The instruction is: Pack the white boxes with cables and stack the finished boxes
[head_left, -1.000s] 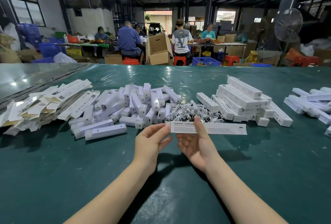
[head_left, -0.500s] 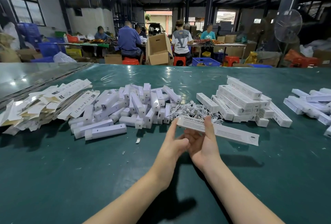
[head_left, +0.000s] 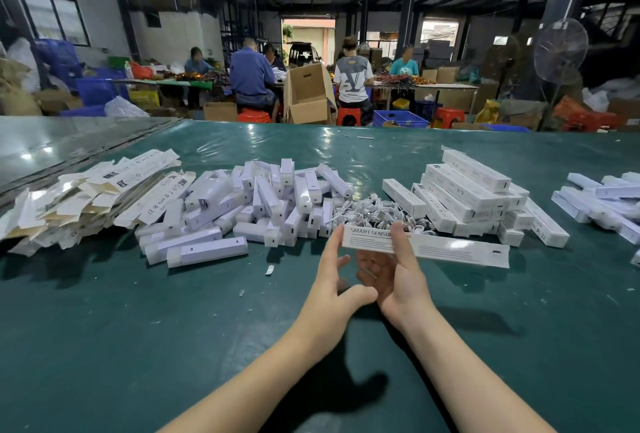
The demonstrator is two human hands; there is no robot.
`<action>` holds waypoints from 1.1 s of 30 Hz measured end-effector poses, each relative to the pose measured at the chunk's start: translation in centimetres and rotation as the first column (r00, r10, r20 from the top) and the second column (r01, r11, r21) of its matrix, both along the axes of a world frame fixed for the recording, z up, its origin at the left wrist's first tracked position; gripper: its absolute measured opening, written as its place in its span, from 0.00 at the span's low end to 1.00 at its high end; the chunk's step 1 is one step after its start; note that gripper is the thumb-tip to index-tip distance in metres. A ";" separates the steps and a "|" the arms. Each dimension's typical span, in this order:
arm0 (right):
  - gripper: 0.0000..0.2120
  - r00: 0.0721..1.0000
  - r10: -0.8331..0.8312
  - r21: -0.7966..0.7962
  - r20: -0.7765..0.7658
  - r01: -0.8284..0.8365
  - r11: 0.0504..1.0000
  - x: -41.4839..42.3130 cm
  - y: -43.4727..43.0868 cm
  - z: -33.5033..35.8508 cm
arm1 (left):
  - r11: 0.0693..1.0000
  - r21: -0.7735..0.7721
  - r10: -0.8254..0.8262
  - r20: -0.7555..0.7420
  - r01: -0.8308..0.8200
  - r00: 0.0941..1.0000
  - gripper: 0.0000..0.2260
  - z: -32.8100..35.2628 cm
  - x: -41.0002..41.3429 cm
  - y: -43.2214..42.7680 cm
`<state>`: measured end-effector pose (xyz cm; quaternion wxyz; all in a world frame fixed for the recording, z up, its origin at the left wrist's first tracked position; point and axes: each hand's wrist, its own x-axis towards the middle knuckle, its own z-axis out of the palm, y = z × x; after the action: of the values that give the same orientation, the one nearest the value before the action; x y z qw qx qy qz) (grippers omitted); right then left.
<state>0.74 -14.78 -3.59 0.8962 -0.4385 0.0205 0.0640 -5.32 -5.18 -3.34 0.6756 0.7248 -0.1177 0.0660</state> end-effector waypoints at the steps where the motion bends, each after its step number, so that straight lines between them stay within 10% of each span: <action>1: 0.20 1.000 -0.017 -0.018 0.000 0.017 1.000 0.0 0.1 -0.1 | 1.000 0.017 -0.005 -0.001 0.005 1.000 0.37 -0.1 0.1 0.1; 8: 0.12 0.996 -0.055 0.093 0.071 0.048 0.994 0.4 -1.3 1.0 | 0.989 0.044 -0.140 -0.061 0.143 0.988 0.27 0.3 1.3 2.1; 12: 0.07 0.914 -0.351 -0.184 0.202 0.387 0.903 0.6 -2.4 1.3 | 0.849 0.510 0.088 0.117 -0.136 0.989 0.17 0.2 2.2 3.7; 16: 0.11 0.762 -0.165 -0.755 0.626 0.645 0.114 0.8 -4.1 0.4 | 0.429 0.703 0.368 0.438 -0.568 0.820 0.22 -0.2 3.6 8.1; 21: 0.21 0.804 0.447 -0.732 0.391 0.566 -0.379 1.0 -2.9 -0.7 | 0.142 0.868 0.695 0.255 -0.476 0.672 0.24 -0.7 4.4 12.7; 23: 0.21 0.806 0.500 -0.710 0.318 0.552 -0.439 1.0 -2.5 -0.8 | 0.077 0.911 0.704 0.238 -0.406 0.669 0.18 -0.9 4.5 13.2; 28: 0.18 0.791 0.475 -0.731 0.386 0.576 -0.365 1.1 -2.7 -1.2 | 0.131 0.874 0.568 0.321 -0.468 0.758 0.12 -1.0 4.6 12.7; 33: 0.15 0.805 0.406 -0.749 0.432 0.572 -0.336 1.5 -3.5 -1.2 | 0.452 0.738 0.365 0.360 -0.501 0.859 0.13 -0.6 4.2 12.2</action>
<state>2.28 -18.32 -4.83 0.0955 -0.9617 -0.1706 -0.1924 -1.14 7.01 -3.94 0.2163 0.9492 0.0043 0.2283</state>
